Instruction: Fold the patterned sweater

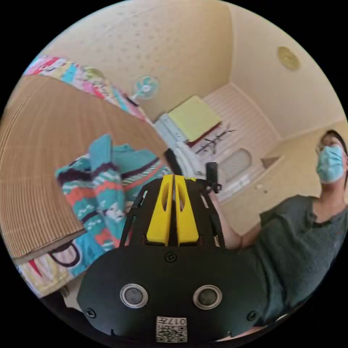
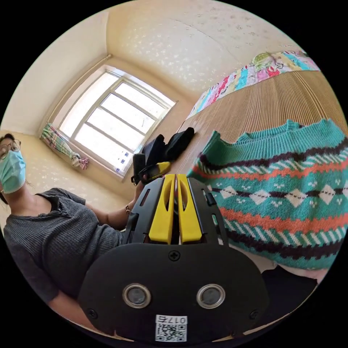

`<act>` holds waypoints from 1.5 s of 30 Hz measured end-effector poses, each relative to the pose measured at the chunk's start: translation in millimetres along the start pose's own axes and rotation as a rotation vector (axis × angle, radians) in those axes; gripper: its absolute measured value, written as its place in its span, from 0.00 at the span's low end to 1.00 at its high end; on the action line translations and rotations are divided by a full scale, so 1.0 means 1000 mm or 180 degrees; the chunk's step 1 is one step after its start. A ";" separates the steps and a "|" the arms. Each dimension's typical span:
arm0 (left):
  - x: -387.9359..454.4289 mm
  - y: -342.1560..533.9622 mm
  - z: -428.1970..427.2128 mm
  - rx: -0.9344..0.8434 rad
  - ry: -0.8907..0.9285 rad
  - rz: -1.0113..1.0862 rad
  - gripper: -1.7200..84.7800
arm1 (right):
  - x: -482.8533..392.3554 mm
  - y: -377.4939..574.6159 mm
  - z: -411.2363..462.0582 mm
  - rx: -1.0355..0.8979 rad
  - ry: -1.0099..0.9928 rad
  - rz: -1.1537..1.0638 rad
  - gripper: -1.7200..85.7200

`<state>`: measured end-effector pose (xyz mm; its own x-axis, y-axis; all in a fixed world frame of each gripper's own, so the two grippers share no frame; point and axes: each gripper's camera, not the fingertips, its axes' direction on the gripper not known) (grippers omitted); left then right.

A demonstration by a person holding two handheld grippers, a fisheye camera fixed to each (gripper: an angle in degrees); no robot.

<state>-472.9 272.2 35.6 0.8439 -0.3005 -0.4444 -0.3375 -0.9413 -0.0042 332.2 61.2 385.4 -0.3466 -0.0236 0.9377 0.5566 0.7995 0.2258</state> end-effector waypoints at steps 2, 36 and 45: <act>0.021 0.004 0.057 -0.0969 0.0704 0.0179 0.01 | -0.025 0.001 -0.012 0.0116 0.0305 -0.0251 0.08; -0.098 0.055 0.047 -0.0048 -0.1947 -0.1368 0.13 | 0.008 -0.045 0.022 -0.0133 0.0477 0.0290 0.08; -0.009 0.022 0.152 -0.1428 -0.0407 0.0573 0.08 | 0.024 -0.079 0.020 0.0054 0.0910 0.0272 0.13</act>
<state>-551.2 277.2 -96.5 0.7213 -0.4697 -0.5091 -0.2367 -0.8579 0.4561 265.2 9.2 384.7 -0.0708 -0.1219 0.9900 0.5611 0.8158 0.1405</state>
